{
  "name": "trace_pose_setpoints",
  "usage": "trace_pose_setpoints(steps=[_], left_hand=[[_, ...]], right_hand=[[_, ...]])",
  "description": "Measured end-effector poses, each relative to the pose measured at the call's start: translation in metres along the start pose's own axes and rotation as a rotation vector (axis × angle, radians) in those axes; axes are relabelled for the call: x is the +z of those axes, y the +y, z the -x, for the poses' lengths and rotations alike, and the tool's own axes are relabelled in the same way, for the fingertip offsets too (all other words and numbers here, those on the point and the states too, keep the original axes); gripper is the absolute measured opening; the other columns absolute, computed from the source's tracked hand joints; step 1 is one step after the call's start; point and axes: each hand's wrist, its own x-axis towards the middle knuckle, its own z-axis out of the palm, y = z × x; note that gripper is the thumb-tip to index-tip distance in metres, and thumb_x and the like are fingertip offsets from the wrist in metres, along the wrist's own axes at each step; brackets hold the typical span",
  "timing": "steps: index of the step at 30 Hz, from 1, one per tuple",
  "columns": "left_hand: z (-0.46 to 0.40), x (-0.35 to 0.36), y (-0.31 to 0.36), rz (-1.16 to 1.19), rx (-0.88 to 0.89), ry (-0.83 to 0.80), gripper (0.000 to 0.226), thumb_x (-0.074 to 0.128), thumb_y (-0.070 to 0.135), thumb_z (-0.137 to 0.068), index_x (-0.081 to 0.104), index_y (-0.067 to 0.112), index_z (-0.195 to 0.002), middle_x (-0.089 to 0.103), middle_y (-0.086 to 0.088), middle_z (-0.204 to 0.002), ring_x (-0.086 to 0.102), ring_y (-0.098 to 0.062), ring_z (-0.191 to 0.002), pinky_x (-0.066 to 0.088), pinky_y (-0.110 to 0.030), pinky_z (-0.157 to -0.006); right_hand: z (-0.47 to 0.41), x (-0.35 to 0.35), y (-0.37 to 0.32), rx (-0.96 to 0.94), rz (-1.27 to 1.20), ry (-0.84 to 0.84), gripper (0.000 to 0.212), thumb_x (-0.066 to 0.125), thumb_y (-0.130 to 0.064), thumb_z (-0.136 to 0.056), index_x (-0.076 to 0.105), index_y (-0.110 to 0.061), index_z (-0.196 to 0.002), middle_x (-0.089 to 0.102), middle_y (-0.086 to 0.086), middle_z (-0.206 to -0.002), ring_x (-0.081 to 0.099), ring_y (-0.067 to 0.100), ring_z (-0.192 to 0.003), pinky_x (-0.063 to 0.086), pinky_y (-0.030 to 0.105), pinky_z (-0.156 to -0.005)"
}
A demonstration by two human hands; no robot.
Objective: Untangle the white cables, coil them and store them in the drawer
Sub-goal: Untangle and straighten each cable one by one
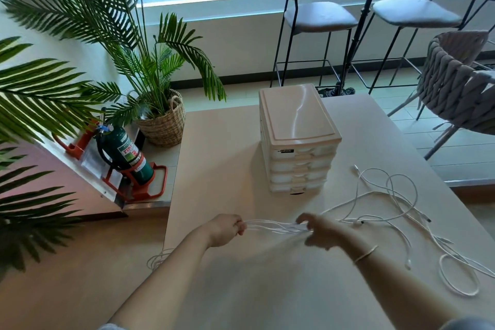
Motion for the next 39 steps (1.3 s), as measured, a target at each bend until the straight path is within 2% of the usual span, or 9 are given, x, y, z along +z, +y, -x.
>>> trace_pose_setpoints(steps=[4,8,16,19,24,28,30,34,39], left_hand=[[0.002,0.000,0.002,-0.015,0.005,-0.005,0.021,0.035,0.024,-0.101,0.053,0.019,-0.091,0.053,-0.002,-0.098,0.045,-0.014,-0.088,0.030,-0.018,-0.066],[0.007,0.002,-0.005,-0.029,-0.028,-0.032,0.022,0.033,0.022,-0.102,0.053,0.019,-0.091,0.060,-0.009,-0.117,0.044,-0.014,-0.087,0.031,-0.018,-0.068],[0.003,0.007,-0.004,-0.041,-0.041,-0.054,0.022,0.035,0.023,-0.101,0.051,0.020,-0.086,0.059,-0.009,-0.107,0.047,-0.017,-0.088,0.034,-0.021,-0.074],[0.006,0.005,-0.007,-0.035,-0.045,-0.038,0.022,0.036,0.027,-0.101,0.051,0.019,-0.086,0.056,-0.009,-0.099,0.045,-0.017,-0.084,0.033,-0.022,-0.069],[0.006,0.001,0.005,-0.013,-0.012,-0.014,0.031,0.037,0.028,-0.100,0.045,0.027,-0.071,0.052,-0.001,-0.087,0.045,-0.018,-0.082,0.035,-0.023,-0.063],[0.006,0.001,0.004,-0.002,-0.005,-0.017,0.032,0.036,0.030,-0.100,0.046,0.027,-0.070,0.053,-0.005,-0.093,0.046,-0.020,-0.080,0.036,-0.023,-0.066],[0.007,0.001,0.007,-0.009,0.004,-0.023,0.026,0.036,0.030,-0.100,0.052,0.022,-0.081,0.054,-0.007,-0.096,0.046,-0.019,-0.083,0.035,-0.022,-0.069],[0.010,-0.002,0.012,-0.028,0.040,-0.015,0.022,0.035,0.028,-0.101,0.053,0.020,-0.091,0.052,-0.005,-0.096,0.044,-0.017,-0.085,0.030,-0.021,-0.068],[0.014,-0.002,0.013,-0.049,0.053,-0.028,0.027,0.034,0.025,-0.101,0.059,0.013,-0.100,0.050,-0.003,-0.094,0.043,-0.016,-0.086,0.029,-0.022,-0.068]], right_hand=[[0.000,0.010,-0.011,0.029,0.048,0.126,0.043,0.056,-0.017,-0.084,0.048,-0.018,-0.127,0.057,0.003,-0.079,0.055,0.015,-0.048,0.043,0.019,-0.037],[-0.002,-0.038,0.004,0.212,0.091,0.452,0.036,0.049,-0.016,-0.088,0.054,-0.008,-0.122,0.056,0.017,-0.127,0.056,0.031,-0.114,0.047,0.031,-0.089],[0.006,-0.112,0.019,0.213,-0.312,1.006,0.039,0.051,-0.032,-0.092,0.055,-0.003,-0.118,0.044,0.027,-0.130,0.036,0.039,-0.129,0.013,0.052,-0.112],[0.013,-0.126,0.018,0.191,-0.244,1.113,0.034,0.053,-0.021,-0.090,0.055,-0.004,-0.119,0.044,0.026,-0.130,0.042,0.043,-0.120,0.024,0.051,-0.109],[0.021,-0.076,-0.003,0.225,-0.137,0.918,0.033,0.049,-0.004,-0.082,0.063,-0.009,-0.111,0.055,0.021,-0.117,0.053,0.039,-0.108,0.042,0.039,-0.092],[0.018,-0.003,-0.049,-0.325,-0.047,0.746,0.031,0.043,-0.010,-0.076,0.069,-0.010,-0.092,0.065,0.015,-0.097,0.063,0.037,-0.088,0.051,0.041,-0.071],[0.012,0.014,-0.071,-0.466,0.013,0.508,0.031,0.043,-0.017,-0.085,0.066,-0.013,-0.106,0.064,0.010,-0.110,0.059,0.032,-0.104,0.050,0.041,-0.084],[0.003,0.019,-0.084,-0.453,0.170,0.028,0.027,0.045,-0.027,-0.096,0.064,-0.016,-0.111,0.066,0.007,-0.111,0.059,0.026,-0.104,0.043,0.030,-0.082],[0.003,0.008,-0.078,-0.413,0.073,-0.014,0.017,0.056,-0.016,-0.087,0.071,-0.009,-0.093,0.062,-0.004,-0.072,0.055,0.008,-0.065,0.036,0.011,-0.058]])
